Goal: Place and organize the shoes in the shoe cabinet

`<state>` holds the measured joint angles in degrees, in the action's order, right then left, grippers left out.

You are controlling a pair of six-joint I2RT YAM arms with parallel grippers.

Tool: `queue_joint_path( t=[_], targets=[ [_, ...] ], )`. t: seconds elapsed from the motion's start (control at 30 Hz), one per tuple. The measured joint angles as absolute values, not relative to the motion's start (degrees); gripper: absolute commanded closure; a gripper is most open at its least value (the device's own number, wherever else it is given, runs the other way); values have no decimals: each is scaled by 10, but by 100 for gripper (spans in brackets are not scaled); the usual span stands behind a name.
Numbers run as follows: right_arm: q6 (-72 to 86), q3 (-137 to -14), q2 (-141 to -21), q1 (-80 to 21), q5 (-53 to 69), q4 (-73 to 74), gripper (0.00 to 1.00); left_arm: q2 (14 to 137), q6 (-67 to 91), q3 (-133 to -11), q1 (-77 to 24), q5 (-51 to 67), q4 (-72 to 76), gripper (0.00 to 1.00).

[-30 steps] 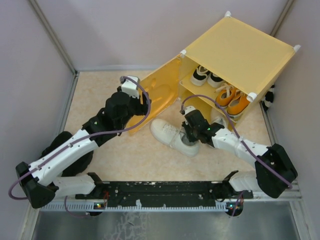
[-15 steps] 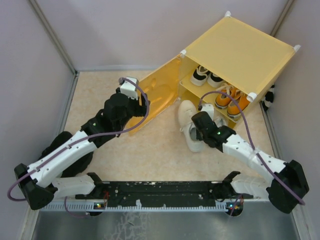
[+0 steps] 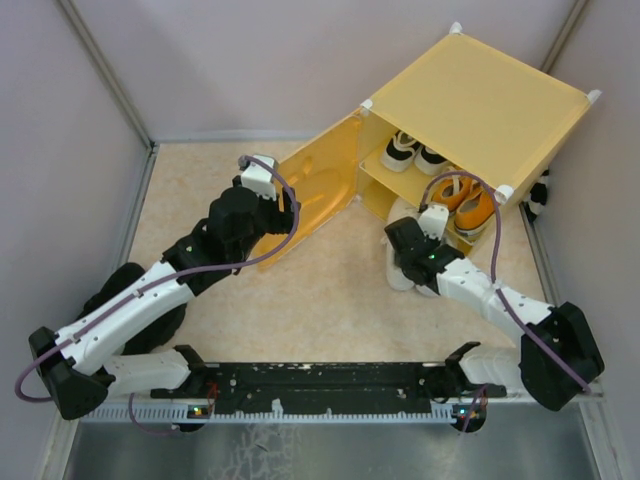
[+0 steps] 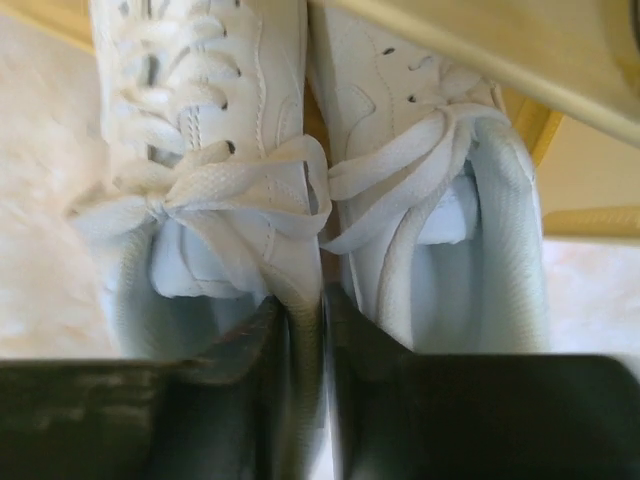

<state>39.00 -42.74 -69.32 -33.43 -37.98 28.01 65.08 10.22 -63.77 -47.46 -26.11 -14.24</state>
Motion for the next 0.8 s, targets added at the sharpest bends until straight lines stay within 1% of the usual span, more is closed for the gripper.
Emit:
queue_joint_path(
  t=[0.03, 0.07, 0.1, 0.17, 0.33, 0.47, 0.57, 0.67, 0.8],
  targets=[
    [398, -427, -693, -332, -383, 275, 48, 651, 102, -637, -475, -261, -142, 24],
    [404, -428, -694, -332, -390, 263, 40, 651, 102, -637, -475, -261, -142, 24],
    [409, -429, -694, -332, -396, 253, 37, 651, 102, -637, -475, -261, -142, 24],
    [416, -433, -695, -333, -397, 241, 35, 651, 102, -637, -475, -261, -142, 24],
    [408, -436, -688, -333, -393, 223, 34, 651, 102, -637, -475, -261, -143, 24],
    [379, -438, -650, -341, -378, 223, 34, 651, 102, -637, -475, -260, -143, 24],
    [360, -463, -637, -358, -376, 260, 33, 651, 102, -637, -475, -259, -143, 24],
    [350, -493, -635, -370, -379, 302, 27, 651, 102, -637, -475, -258, -143, 24],
    [345, -496, -635, -362, -392, 348, 25, 651, 102, -637, -475, -252, -143, 24]
  ],
)
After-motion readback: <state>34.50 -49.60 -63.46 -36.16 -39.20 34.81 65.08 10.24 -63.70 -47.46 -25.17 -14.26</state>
